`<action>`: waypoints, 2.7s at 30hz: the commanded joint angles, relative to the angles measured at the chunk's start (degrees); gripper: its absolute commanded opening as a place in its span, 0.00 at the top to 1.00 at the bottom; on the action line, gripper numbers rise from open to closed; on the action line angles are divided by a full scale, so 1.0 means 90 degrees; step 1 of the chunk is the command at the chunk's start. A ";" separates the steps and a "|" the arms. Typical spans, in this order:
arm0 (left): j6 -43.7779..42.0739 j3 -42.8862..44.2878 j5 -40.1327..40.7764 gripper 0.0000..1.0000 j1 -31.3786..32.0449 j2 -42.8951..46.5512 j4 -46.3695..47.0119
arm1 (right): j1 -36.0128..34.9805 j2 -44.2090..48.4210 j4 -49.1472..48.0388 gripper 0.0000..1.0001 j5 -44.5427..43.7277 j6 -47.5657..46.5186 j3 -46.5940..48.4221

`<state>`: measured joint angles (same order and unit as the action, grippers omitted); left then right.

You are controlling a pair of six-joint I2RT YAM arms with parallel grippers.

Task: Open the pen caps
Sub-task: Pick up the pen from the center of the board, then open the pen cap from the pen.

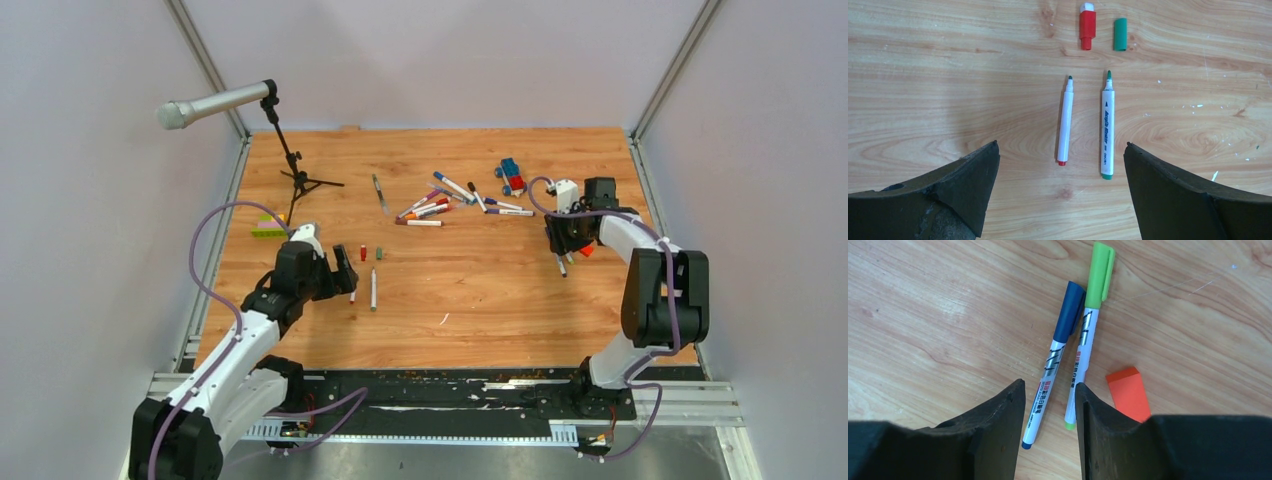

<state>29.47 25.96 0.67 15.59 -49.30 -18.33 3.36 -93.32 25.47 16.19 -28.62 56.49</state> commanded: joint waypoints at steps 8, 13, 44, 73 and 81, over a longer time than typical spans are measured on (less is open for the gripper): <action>0.0101 -0.0090 -0.0433 0.00 -0.0043 0.0383 0.0255 | -0.0077 -0.0520 0.0201 0.67 -0.0269 0.0179 0.0442; 0.0170 -0.0146 -0.0675 0.00 -0.0043 0.0490 0.0313 | -0.0116 -0.0643 0.0233 0.74 -0.0337 0.0165 0.0457; 0.3798 -0.1292 -0.0781 0.01 0.2077 -0.0853 0.7431 | -0.0227 -0.0070 0.1396 1.00 0.5609 -0.0062 0.0521; 0.4396 0.1300 -0.0149 0.30 0.3482 -0.5509 0.9110 | -0.1437 -0.0306 0.1263 1.00 0.6198 0.0139 0.0559; 0.4239 0.1566 -0.0143 0.52 0.3551 -0.5647 0.8843 | -0.1520 -0.0339 0.1258 1.00 0.6188 0.0141 0.0562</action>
<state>68.88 37.54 -1.41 47.22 -99.57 61.04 -9.63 -95.90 37.50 69.12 -26.83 60.42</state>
